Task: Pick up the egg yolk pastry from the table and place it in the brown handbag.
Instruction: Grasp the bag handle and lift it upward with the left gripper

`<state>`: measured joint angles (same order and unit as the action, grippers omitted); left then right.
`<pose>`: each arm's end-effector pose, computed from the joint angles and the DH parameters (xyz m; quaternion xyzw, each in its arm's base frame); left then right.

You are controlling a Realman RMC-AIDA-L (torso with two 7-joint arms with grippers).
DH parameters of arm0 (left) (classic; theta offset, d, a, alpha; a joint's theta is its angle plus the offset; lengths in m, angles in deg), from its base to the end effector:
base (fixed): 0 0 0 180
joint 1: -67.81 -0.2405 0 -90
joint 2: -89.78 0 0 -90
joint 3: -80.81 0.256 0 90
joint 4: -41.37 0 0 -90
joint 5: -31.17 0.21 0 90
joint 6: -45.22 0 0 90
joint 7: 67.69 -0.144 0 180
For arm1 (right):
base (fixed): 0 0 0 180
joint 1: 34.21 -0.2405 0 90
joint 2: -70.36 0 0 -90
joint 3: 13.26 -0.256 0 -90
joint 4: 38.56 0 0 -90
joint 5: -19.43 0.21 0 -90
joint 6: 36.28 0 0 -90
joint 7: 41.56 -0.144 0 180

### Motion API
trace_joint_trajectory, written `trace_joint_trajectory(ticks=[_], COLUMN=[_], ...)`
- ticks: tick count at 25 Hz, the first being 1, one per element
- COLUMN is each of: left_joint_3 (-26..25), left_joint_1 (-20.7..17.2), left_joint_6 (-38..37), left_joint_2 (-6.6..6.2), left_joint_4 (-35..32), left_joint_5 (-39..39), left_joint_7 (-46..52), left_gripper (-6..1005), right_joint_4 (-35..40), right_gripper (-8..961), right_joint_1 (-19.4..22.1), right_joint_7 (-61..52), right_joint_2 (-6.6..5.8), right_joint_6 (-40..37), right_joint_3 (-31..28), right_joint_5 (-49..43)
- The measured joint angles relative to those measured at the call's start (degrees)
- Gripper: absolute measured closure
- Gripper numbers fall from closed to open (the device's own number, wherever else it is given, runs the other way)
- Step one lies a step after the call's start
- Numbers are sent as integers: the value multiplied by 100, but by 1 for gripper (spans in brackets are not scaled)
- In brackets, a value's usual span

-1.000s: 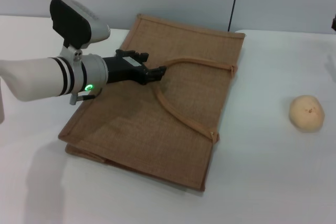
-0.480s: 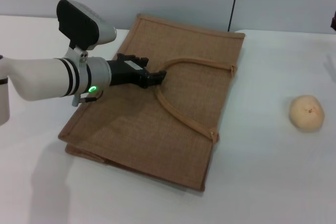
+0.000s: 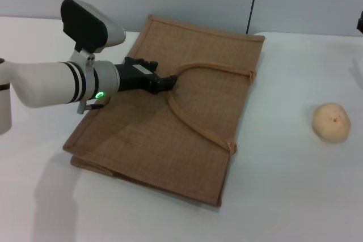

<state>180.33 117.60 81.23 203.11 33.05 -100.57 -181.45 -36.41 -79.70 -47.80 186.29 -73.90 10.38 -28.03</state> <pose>-0.2485 0.4352 -0.0584 -0.9054 -0.2540 -0.0998 0.3253 0.3135 0.4445 0.0235 -0.6999 0.2806 0.1572 0.6377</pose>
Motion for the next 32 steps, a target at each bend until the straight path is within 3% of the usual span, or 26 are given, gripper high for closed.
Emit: trace_joint_trajectory(ticks=[14,20,32], left_joint_3=[39,48,-14], left_joint_1=[74,128,147], left_joint_6=[-21,-262,-704], left_joint_2=[23,109,213], left_joint_4=[15,14,-13], left_joint_5=[0,94,106], left_joint_7=[47,53,253], left_gripper=[401,415,572], right_joint_4=[-16,-22,-22], right_gripper=[91,91,92], right_joint_1=[-37,-48,-24], right_joint_7=[0,0,0], right_joint_2=[4,9,9], right_joint_6=[0,0,9], right_joint_3=[0,0,0], right_joint_5=[0,0,0])
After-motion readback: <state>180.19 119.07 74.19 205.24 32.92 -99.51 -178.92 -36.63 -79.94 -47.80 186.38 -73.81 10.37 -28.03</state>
